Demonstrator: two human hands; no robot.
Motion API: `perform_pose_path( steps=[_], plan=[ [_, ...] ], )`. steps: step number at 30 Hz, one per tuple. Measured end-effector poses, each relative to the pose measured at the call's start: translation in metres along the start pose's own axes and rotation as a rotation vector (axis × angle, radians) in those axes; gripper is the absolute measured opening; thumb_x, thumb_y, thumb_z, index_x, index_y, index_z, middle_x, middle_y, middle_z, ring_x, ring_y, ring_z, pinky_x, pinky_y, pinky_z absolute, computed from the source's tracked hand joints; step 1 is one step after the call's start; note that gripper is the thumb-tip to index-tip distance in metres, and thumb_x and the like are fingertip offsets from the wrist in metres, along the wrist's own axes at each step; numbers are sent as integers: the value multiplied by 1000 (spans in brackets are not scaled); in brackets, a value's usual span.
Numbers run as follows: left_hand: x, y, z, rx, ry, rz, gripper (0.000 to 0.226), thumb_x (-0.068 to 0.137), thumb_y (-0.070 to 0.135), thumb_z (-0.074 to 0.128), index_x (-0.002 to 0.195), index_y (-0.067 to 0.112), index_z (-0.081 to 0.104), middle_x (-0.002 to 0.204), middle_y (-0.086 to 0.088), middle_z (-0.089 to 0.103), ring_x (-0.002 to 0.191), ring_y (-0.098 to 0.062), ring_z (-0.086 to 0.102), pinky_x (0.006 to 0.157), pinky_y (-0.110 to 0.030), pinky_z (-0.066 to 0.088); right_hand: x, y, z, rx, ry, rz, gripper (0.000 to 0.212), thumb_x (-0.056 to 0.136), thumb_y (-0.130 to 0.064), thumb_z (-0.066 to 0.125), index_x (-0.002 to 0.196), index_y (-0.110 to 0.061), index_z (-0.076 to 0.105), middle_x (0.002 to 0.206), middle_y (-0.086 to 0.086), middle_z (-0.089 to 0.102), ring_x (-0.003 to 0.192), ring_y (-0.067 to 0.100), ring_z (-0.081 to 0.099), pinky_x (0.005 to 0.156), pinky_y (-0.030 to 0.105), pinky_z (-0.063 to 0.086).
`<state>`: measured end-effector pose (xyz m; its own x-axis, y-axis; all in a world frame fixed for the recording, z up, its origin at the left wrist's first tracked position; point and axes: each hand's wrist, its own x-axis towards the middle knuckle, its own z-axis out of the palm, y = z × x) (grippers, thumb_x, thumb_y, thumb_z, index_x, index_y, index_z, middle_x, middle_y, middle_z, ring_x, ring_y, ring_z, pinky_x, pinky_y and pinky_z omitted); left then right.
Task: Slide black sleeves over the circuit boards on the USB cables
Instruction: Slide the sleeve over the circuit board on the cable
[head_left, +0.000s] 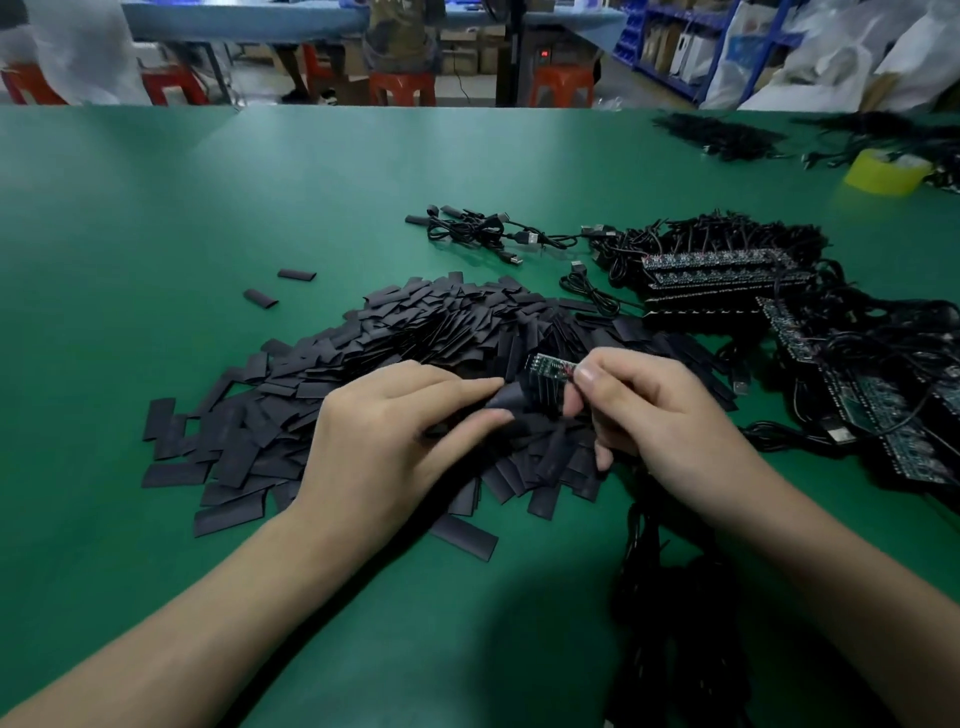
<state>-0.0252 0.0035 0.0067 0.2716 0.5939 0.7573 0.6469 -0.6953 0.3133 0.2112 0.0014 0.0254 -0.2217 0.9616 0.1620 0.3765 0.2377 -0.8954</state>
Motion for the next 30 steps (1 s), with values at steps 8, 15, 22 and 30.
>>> perform_pose_path(
  steps=[8, 15, 22, 30],
  plan=[
    [-1, 0, 0, -12, 38, 39, 22, 92, 29, 79, 102, 10, 82, 91, -1, 77, 79, -15, 72, 75, -34, 59, -5, -6, -3, 157, -110, -2, 41, 100, -34, 49, 67, -15, 61, 51, 18, 38, 51, 34, 43, 59, 18, 46],
    [1, -4, -1, -24, -12, 64, 23, 93, 30, 77, 105, 10, 82, 93, 0, 77, 78, -13, 72, 70, -34, 59, -6, -5, -1, 191, -176, 36, 41, 100, -35, 50, 66, -16, 62, 50, 9, 40, 53, 23, 47, 61, 21, 48],
    [-1, -3, 0, -30, -102, 154, 31, 88, 32, 80, 106, 6, 81, 90, -3, 76, 72, -18, 71, 68, -32, 59, -5, -4, -4, 272, -198, 107, 41, 98, -36, 52, 66, -15, 64, 48, 4, 42, 52, 19, 50, 63, 22, 50],
    [-1, 1, 0, -71, -131, -14, 29, 87, 32, 78, 106, 10, 81, 91, 1, 75, 79, -4, 64, 82, -4, 44, -6, -3, -1, 114, -221, 47, 40, 100, -38, 48, 70, -17, 63, 51, 5, 44, 55, 21, 51, 62, 18, 47]
  ],
)
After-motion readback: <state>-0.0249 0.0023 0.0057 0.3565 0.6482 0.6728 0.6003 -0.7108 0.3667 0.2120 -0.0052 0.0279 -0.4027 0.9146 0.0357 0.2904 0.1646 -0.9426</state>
